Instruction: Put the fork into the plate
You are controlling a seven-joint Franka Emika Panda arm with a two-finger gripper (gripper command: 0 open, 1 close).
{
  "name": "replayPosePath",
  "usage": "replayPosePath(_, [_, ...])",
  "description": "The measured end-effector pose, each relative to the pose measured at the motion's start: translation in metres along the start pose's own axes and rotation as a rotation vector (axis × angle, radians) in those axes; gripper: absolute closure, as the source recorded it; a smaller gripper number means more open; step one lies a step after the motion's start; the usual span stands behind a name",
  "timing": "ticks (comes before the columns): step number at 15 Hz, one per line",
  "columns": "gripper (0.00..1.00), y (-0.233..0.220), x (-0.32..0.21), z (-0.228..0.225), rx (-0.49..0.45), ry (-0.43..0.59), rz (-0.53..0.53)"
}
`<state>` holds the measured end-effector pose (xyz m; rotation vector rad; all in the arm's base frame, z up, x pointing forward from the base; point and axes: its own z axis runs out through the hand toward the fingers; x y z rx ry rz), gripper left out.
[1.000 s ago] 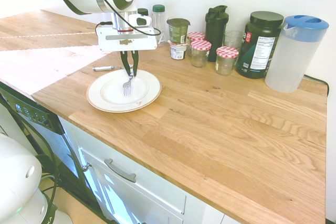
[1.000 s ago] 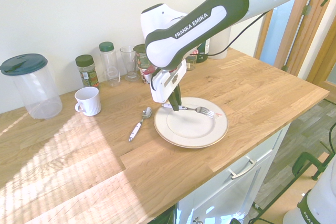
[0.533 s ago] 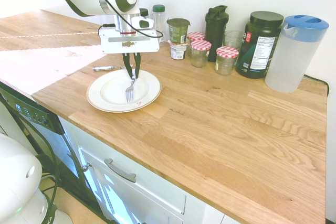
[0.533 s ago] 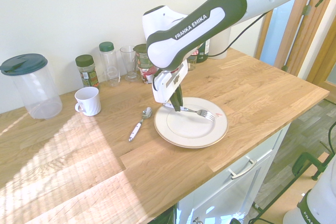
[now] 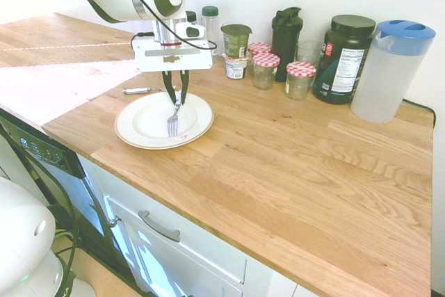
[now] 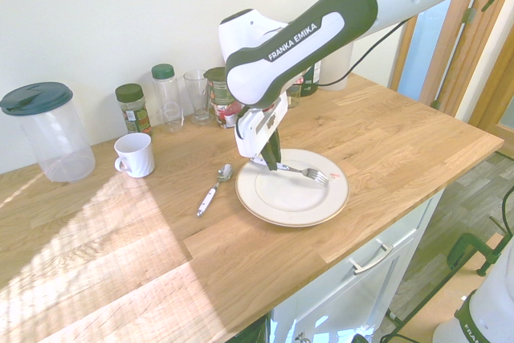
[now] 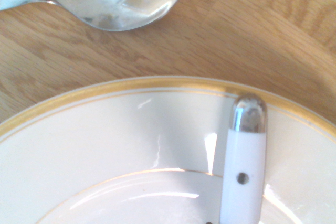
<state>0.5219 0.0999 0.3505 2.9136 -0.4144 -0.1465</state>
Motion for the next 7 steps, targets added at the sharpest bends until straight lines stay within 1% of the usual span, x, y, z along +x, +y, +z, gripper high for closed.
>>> replayPosePath(4, [0.00,0.001,0.001,-0.003,0.012,0.025,0.001])
replayPosePath(7, [0.00,0.007,-0.014,-0.012,0.033,0.068,0.003])
